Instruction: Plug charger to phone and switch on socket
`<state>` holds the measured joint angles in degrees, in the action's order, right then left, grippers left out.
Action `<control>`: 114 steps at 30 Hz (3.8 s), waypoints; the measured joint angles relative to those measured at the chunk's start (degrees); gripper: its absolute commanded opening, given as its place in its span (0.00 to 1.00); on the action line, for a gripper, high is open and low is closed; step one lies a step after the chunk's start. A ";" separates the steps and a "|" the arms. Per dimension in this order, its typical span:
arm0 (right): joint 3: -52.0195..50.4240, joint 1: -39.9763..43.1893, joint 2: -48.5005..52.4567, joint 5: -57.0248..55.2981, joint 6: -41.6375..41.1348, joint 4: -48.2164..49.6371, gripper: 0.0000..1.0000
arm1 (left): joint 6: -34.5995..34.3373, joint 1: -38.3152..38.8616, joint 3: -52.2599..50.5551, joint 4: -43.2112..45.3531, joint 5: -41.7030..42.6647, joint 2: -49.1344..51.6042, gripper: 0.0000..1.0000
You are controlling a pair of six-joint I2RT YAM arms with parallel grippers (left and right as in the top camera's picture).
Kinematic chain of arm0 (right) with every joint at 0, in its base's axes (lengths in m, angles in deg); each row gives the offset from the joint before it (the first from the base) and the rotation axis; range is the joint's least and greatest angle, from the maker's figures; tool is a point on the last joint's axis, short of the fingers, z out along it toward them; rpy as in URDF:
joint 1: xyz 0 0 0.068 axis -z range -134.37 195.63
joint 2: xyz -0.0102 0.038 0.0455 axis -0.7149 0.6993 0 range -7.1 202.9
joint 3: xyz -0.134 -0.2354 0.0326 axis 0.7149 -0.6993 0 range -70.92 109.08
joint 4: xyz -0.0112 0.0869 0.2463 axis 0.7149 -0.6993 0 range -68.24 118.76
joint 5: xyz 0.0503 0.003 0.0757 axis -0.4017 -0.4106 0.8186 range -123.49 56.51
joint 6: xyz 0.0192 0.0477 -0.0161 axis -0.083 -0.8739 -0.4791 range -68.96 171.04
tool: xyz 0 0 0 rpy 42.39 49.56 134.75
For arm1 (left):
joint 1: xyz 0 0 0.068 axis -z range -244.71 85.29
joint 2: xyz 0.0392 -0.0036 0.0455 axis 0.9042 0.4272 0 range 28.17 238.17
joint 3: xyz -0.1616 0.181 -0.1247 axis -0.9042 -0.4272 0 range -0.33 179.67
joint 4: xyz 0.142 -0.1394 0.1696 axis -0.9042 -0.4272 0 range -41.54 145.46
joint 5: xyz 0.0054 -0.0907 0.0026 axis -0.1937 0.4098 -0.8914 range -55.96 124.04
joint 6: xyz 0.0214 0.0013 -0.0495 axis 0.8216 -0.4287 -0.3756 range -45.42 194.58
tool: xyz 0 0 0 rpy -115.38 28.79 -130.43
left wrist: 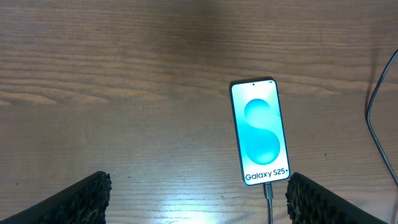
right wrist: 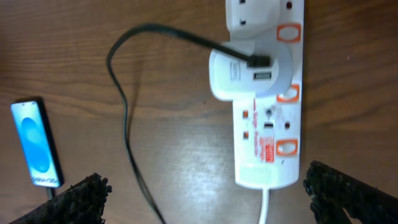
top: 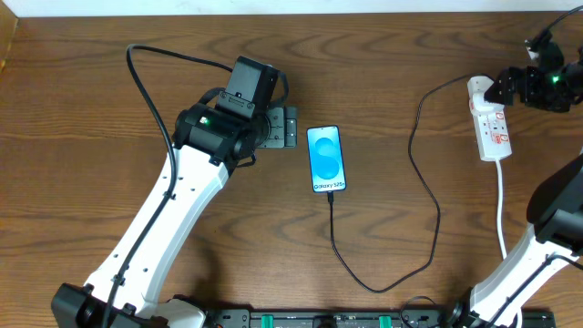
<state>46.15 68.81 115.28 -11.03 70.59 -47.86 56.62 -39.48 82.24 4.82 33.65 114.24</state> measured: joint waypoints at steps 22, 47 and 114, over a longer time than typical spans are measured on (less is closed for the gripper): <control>-4.31 -0.02 0.48 -0.20 0.20 9.07 0.99 | 0.00 0.00 0.00 0.00 0.00 0.00 0.90; -20.15 -0.07 0.48 0.92 0.24 24.41 0.99 | 0.00 0.00 0.00 0.02 0.02 0.00 0.90; -5.25 1.42 4.96 -1.49 -10.19 5.86 0.99 | 0.00 0.00 0.00 0.02 0.00 0.00 0.90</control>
<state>40.91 70.23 120.25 -12.51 60.41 -42.00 56.62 -39.48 82.24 4.85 33.65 114.24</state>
